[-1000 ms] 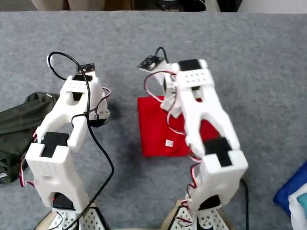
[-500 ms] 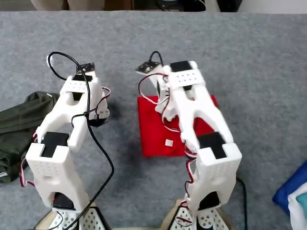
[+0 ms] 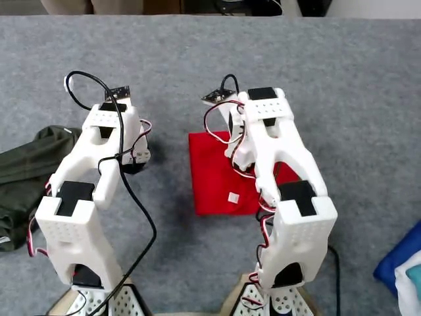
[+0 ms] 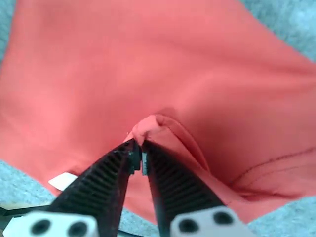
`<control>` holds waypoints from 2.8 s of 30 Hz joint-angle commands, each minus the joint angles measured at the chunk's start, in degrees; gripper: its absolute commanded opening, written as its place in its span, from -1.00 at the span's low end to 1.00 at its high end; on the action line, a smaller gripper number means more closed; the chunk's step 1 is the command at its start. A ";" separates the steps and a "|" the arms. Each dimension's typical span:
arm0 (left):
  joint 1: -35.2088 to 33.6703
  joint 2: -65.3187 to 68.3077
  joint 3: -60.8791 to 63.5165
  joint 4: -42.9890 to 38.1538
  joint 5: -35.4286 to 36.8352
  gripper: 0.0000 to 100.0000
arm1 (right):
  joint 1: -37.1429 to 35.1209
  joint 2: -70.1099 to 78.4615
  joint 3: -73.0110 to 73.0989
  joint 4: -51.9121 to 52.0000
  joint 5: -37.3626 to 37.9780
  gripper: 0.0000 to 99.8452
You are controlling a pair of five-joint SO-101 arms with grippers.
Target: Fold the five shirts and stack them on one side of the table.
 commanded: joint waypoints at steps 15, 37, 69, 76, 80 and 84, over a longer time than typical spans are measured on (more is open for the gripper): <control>-2.37 -1.27 -0.97 -3.43 0.26 -0.96 | 16.31 -22.55 7.87 6.24 -0.97 -0.99; -2.37 -1.27 -0.79 -3.34 0.26 -0.96 | 33.27 -64.31 37.41 -0.35 6.86 -0.52; -2.73 -1.19 -0.53 -3.60 0.09 -0.96 | 16.92 -54.81 37.93 0.35 -63.74 -0.51; -2.73 -1.19 -0.53 -3.60 0.26 -0.96 | 15.34 -54.73 38.99 -3.69 -68.13 -0.14; -2.73 -1.19 -0.53 -3.60 0.26 -0.96 | 15.96 -54.29 39.43 -3.87 -68.75 -0.07; -2.64 -1.10 -0.53 -3.60 0.26 -0.96 | 15.78 -49.63 39.69 -8.70 -70.42 -0.14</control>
